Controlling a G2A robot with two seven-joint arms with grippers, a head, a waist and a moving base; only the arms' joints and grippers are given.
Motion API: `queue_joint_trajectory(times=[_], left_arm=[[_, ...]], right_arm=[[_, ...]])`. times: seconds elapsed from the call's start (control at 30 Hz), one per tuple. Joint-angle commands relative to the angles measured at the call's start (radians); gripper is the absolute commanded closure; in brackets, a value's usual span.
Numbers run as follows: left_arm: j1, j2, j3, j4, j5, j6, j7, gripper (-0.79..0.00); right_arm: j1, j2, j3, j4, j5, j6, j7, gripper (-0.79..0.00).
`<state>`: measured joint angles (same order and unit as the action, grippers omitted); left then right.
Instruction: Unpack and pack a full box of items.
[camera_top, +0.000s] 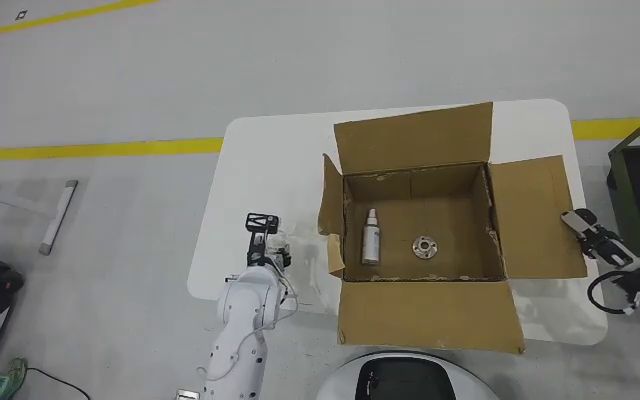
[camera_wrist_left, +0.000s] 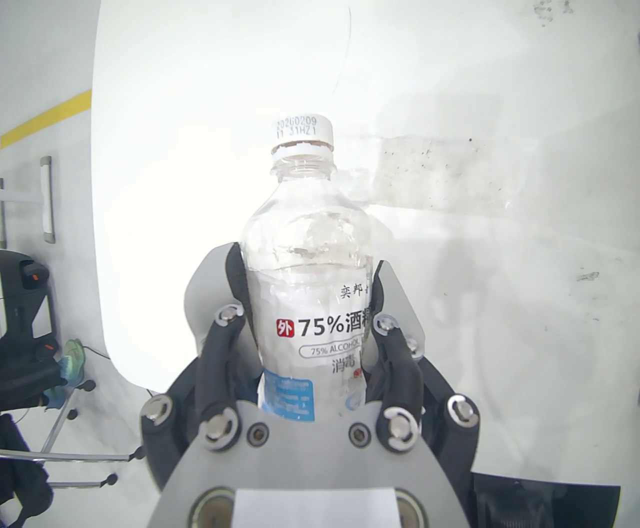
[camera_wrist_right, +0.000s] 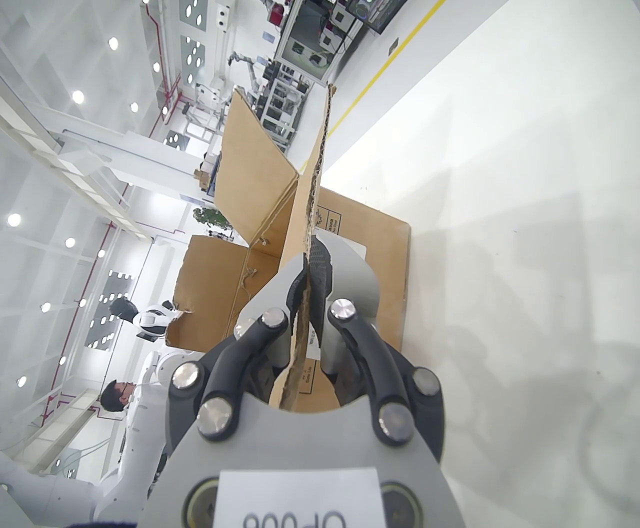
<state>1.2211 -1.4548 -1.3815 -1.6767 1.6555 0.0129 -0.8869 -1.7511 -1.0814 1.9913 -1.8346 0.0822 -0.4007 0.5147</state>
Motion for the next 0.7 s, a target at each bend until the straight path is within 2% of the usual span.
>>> queue_joint_trajectory(times=[0.0,0.27,0.4,0.6,0.63,0.67], left_arm=[[-0.002,0.000,0.001,-0.005,0.001,0.000,-0.005,-0.785],[0.019,0.004,-0.008,-0.044,0.004,0.004,-0.019,-0.785],[0.040,0.005,-0.010,-0.089,-0.003,0.010,-0.016,-0.785],[0.064,0.006,-0.016,-0.157,-0.044,0.002,-0.013,-0.785],[0.066,0.006,-0.017,-0.168,-0.037,0.002,-0.011,-0.785],[0.070,0.007,-0.016,-0.176,-0.035,0.002,-0.011,-0.785]], right_arm=[[-0.002,0.000,0.010,-0.006,-0.009,-0.005,-0.010,-0.785],[-0.029,-0.003,0.098,-0.093,-0.025,-0.008,-0.079,-0.785],[-0.050,-0.005,0.177,-0.229,-0.052,-0.023,-0.114,-0.785],[-0.037,0.002,0.206,-0.427,-0.080,-0.044,-0.036,-0.785],[-0.028,0.004,0.189,-0.450,-0.098,-0.041,-0.021,-0.502],[-0.018,0.006,0.166,-0.465,-0.115,-0.027,-0.013,-0.339]])
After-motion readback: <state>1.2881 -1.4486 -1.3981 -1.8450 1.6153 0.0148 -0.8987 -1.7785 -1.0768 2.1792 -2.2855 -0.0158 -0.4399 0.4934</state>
